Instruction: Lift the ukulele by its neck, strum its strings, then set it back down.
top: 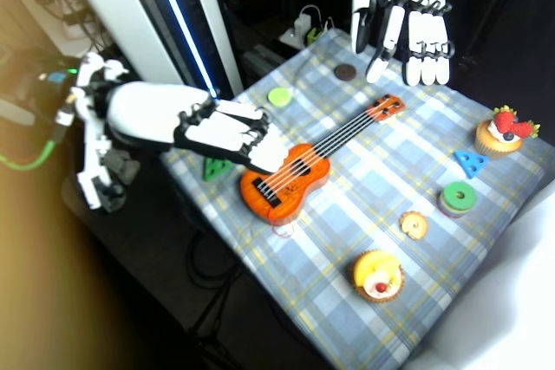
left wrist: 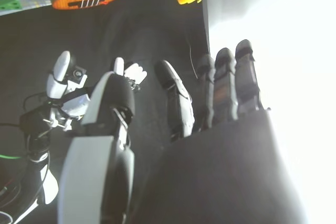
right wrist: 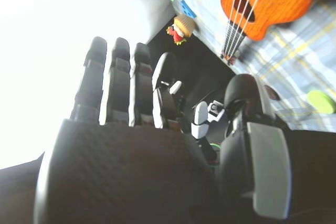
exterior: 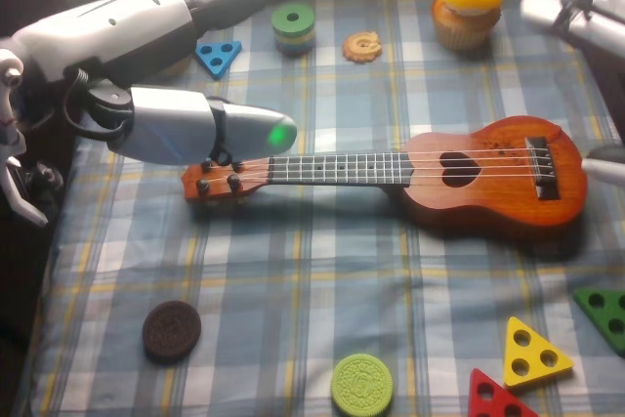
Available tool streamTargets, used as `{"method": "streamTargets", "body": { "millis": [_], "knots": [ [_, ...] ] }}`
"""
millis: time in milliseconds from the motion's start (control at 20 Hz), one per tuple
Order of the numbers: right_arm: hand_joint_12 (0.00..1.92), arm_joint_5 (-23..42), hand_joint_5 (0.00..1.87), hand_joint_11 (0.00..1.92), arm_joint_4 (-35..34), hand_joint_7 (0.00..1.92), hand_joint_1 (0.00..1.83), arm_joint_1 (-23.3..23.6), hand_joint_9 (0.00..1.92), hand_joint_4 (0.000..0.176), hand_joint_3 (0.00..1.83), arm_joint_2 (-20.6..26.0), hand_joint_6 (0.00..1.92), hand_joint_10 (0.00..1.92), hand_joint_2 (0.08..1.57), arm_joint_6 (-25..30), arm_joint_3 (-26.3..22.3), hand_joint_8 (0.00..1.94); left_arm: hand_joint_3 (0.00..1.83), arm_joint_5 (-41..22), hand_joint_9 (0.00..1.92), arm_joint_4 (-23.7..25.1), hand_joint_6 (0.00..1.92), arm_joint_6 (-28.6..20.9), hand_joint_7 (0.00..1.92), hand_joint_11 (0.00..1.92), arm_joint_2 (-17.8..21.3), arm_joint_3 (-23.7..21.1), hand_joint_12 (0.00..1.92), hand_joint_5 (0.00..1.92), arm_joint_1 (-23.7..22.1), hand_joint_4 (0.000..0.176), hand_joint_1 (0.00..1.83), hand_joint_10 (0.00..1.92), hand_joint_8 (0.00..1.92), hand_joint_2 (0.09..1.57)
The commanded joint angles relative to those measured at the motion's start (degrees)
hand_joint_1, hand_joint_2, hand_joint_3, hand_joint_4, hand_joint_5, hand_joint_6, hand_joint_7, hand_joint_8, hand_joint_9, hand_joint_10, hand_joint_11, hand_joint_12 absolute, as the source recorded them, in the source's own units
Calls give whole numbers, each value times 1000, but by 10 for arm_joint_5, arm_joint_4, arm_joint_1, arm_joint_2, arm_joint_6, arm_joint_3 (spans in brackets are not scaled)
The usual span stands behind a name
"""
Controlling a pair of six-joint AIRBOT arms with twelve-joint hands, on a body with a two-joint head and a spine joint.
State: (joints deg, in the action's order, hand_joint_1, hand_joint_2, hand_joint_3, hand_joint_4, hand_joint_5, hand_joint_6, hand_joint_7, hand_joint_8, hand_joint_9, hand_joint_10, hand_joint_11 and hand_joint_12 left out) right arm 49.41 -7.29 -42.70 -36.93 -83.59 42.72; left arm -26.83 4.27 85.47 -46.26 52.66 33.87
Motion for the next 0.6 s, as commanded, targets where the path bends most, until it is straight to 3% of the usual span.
{"method": "streamTargets", "body": {
  "millis": [0,150,300,350,450,550],
  "knots": [
    [0,72,0,0,2,0,343,5,0,0,16,2,0,0,1212,-2,1,0,12,-66,0,-6,0,-2,0,0,-3,-1,0,0,-4,39,449,0,0,1136],
    [0,76,0,0,2,0,342,5,0,0,14,3,0,0,1221,-2,1,0,0,-55,0,-6,0,-2,0,0,-6,1,0,0,-4,59,446,0,0,1111],
    [0,79,0,0,-1,0,324,5,0,0,14,3,0,0,1235,1,1,0,0,-28,0,-8,0,-2,0,0,-18,10,0,0,0,103,510,0,0,1047],
    [0,82,0,0,-4,0,306,5,0,0,14,3,0,0,1241,1,1,0,0,-21,0,-16,0,-2,0,0,-25,18,0,0,2,103,595,0,0,1026],
    [0,90,0,0,-9,0,359,3,0,0,9,3,0,0,1241,2,2,0,0,-4,4,-25,6,-2,52,0,-36,29,0,16,6,85,772,1,20,982],
    [0,98,0,0,-11,0,348,2,0,0,10,3,0,0,1250,6,2,0,0,14,24,-26,16,-2,94,0,-49,39,0,58,6,78,796,8,16,968]
  ]
}}
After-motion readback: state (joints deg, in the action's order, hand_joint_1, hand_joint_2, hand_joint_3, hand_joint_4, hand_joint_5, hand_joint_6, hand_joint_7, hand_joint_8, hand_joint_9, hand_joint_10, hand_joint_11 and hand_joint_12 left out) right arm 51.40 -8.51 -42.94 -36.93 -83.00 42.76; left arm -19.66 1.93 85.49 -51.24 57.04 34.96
